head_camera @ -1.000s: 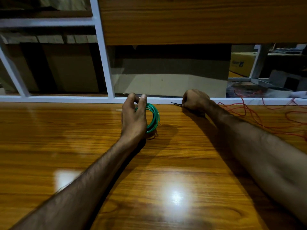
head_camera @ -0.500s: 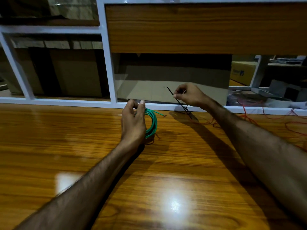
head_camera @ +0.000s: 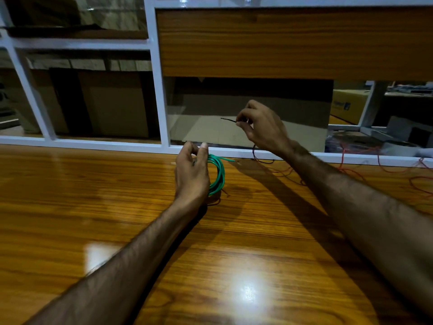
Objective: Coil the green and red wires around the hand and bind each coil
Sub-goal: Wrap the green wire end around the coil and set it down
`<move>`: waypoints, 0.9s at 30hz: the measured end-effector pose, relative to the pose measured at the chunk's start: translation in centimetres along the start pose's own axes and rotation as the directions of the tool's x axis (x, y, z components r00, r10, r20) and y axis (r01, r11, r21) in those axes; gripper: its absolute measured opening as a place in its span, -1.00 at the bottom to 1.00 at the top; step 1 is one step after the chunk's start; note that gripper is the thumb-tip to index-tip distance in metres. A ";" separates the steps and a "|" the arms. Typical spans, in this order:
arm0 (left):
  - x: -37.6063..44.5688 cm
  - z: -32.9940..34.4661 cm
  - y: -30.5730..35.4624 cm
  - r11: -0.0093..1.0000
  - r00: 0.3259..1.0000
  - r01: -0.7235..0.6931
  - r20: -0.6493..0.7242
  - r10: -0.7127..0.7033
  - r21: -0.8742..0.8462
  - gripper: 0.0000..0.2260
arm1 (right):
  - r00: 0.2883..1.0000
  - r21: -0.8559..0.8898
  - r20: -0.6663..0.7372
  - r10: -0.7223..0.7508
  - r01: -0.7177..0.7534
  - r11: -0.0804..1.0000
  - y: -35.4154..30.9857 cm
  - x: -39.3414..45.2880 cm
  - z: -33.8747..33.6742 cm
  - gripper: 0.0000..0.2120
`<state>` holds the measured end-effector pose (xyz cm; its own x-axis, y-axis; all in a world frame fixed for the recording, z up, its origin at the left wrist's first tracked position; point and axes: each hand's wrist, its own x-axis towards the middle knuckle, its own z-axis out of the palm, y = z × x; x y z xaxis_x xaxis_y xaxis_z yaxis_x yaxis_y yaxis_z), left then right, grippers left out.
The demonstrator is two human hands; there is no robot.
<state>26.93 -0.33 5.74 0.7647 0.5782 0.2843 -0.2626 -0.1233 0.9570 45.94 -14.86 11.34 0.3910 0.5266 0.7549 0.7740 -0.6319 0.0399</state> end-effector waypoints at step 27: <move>-0.4 0.2 0.0 1.000 1.000 0.001 0.025 -0.001 0.003 -0.73 | 0.568 -0.114 0.621 0.540 -0.616 0.779 4.7 -5.1 1.1 -0.74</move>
<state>26.71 -0.72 5.58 0.7793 0.5583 0.2847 -0.2603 -0.1248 0.9574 48.10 -19.87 6.94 0.9493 0.3114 0.0440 0.3058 -0.8816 -0.3596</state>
